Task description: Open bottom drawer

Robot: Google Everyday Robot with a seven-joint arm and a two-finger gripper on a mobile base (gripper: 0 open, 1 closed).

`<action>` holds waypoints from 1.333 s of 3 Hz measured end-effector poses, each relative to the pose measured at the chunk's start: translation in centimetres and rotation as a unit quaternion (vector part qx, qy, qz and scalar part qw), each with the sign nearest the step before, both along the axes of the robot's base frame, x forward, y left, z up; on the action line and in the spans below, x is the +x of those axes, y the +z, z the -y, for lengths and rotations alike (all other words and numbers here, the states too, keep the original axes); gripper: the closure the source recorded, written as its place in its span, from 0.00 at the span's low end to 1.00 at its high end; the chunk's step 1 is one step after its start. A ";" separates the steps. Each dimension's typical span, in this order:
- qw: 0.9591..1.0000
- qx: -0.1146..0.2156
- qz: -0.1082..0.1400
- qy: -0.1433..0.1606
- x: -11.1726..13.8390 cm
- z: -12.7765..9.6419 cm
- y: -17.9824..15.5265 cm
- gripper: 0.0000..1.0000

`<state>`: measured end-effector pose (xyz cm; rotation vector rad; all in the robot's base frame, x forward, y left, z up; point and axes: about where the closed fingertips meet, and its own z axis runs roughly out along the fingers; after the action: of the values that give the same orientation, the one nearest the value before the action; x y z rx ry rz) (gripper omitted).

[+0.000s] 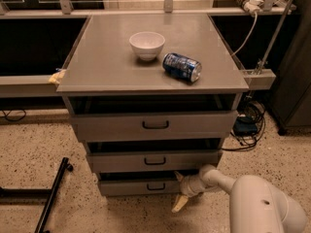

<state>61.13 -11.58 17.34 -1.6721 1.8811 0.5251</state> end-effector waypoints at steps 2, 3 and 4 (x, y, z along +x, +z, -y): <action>0.999 -0.010 -0.038 0.016 -2.3 0.0 0.7 0.00; 0.997 -0.004 -0.068 0.026 -4.4 -0.1 0.7 0.00; 0.995 0.004 -0.095 0.030 -6.9 0.1 1.0 0.00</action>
Offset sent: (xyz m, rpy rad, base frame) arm -0.0358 -0.0037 0.0176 -0.0335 0.1183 0.0494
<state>54.26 -11.68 18.35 -1.7310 1.9629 0.7385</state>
